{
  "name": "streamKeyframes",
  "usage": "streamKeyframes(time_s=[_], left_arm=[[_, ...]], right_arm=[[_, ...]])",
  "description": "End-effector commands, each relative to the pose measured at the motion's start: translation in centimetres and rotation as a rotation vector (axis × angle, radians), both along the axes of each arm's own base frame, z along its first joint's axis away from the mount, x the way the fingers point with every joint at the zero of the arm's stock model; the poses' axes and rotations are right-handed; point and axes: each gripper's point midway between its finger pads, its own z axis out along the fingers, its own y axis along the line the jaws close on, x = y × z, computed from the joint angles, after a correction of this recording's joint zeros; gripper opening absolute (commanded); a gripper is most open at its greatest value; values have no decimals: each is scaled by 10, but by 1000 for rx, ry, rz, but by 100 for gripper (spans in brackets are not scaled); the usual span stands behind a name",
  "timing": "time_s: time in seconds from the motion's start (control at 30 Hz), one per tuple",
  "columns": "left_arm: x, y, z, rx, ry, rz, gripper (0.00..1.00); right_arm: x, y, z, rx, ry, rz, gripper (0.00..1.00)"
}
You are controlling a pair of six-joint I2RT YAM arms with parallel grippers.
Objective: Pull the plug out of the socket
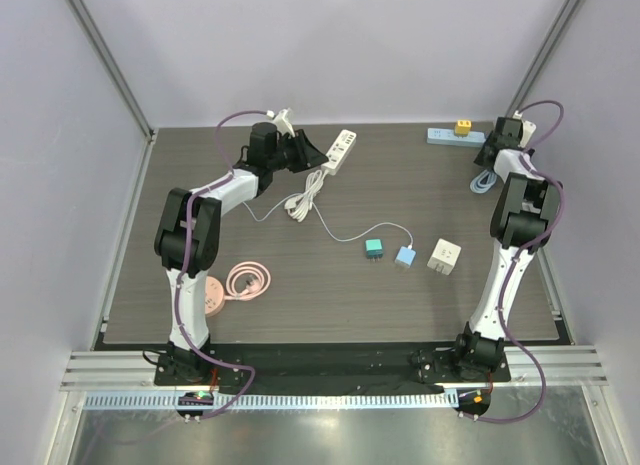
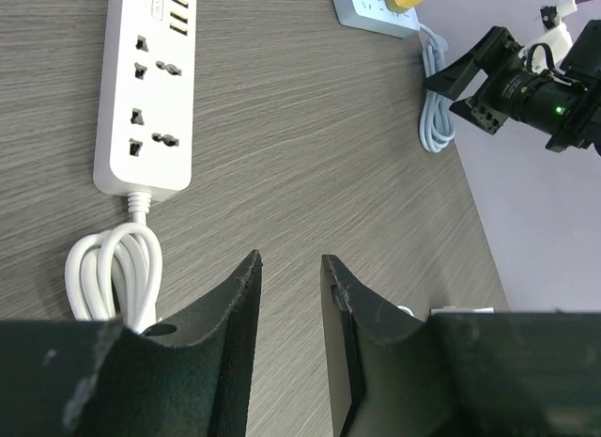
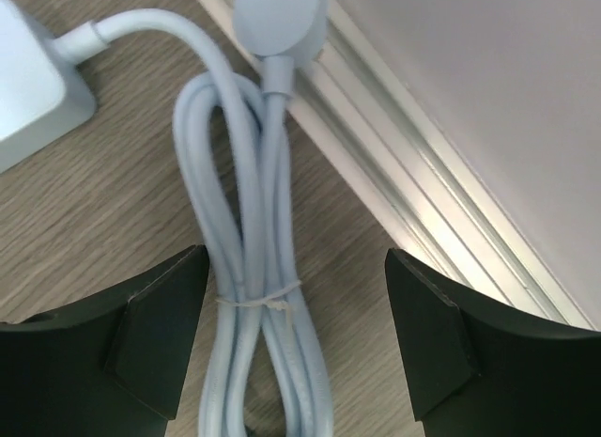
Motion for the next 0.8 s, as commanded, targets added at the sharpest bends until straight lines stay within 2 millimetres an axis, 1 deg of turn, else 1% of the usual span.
streamKeyframes(time_s=[0.0,0.03,0.1,0.13,0.17,0.23,0.27,0.33,0.37,0.4,0.43,0.47,0.5,0.53,0.57,0.6,0.63,0.67,0.7,0.77], left_arm=[[5,-3,23,-36,-68,-20,33],[5,-4,22,-35,-65,-21,33],[6,-3,22,-36,-64,-19,33],[6,-4,23,-37,-66,-21,33],[6,-4,23,-38,-65,-21,33],[6,-4,23,-38,-65,-22,33],[6,-4,23,-38,-64,-21,33],[6,-4,22,-37,-65,-22,33],[6,-4,22,-38,-61,-20,33],[6,-4,22,-39,-60,-21,33],[6,-4,22,-41,-60,-22,33],[6,-6,23,-44,-62,-25,33],[6,-5,22,-43,-60,-25,33],[6,-6,21,-44,-57,-26,33],[6,-5,22,-46,-58,-26,33],[6,-5,22,-46,-59,-24,33],[6,-6,21,-46,-58,-27,33],[6,-5,21,-46,-58,-26,33],[6,-5,22,-46,-59,-26,33],[5,-6,22,-47,-58,-27,33]], right_arm=[[26,23,11,35,-49,112,81],[31,27,14,52,-64,133,81],[35,32,9,73,-58,162,80],[38,32,13,74,-67,167,80],[39,32,8,77,-59,171,78],[42,33,10,80,-56,185,73],[41,34,6,81,-41,188,65],[41,33,8,71,-33,182,60],[37,28,9,43,-13,154,49],[36,26,12,21,-6,148,46],[37,29,16,3,-3,150,39],[34,25,19,-30,12,125,34],[34,24,28,-59,12,121,29],[35,27,32,-82,19,114,19],[32,26,36,-111,39,101,11],[33,21,45,-176,58,84,8],[32,21,51,-220,72,74,3],[33,27,57,-255,81,73,1],[30,24,65,-308,92,31,1],[30,28,72,-353,104,24,1]])
